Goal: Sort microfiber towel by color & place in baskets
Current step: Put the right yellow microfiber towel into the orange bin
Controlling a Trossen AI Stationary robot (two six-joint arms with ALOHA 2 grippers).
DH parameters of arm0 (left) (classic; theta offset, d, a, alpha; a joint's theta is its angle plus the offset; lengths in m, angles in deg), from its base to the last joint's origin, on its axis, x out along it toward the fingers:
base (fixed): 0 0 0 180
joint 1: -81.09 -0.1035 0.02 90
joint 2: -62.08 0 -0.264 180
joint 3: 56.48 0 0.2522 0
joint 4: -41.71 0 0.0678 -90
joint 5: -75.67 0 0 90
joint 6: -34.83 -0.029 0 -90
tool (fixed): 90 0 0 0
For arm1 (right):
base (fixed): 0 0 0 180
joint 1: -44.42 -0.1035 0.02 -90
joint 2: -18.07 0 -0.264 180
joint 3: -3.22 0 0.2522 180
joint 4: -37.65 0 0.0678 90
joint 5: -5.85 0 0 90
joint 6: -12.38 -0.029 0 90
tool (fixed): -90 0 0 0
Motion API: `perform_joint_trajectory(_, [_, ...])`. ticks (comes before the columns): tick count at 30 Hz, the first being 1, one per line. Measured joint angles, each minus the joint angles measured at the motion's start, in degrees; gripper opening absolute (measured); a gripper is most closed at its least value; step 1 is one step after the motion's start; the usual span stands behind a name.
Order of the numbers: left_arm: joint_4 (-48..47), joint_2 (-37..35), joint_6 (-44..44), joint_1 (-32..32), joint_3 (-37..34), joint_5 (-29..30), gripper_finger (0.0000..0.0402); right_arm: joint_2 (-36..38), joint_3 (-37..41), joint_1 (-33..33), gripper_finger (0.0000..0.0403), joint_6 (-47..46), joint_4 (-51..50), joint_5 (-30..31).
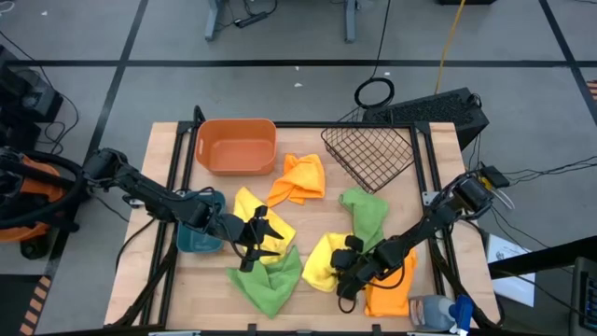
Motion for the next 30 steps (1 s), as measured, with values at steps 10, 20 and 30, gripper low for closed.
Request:
perform_joint_trajectory(10, [4.1,2.3,-1.3,0.0,0.0,0.0,0.0219,7.7,0.7,0.0,0.0032,6.8,-2.6,0.9])
perform_joint_trajectory(20, [21.7,9.3,-9.2,0.0,0.0,0.1,0.0219,21.9,0.4,-0.9,0.0017,19.7,0.3,19.2])
perform_joint_trajectory(30, [28.6,10.1,-15.2,0.2,0.0,3.8,0.0219,25.2,0.3,-0.9,0.0021,32.8,6.9,29.5])
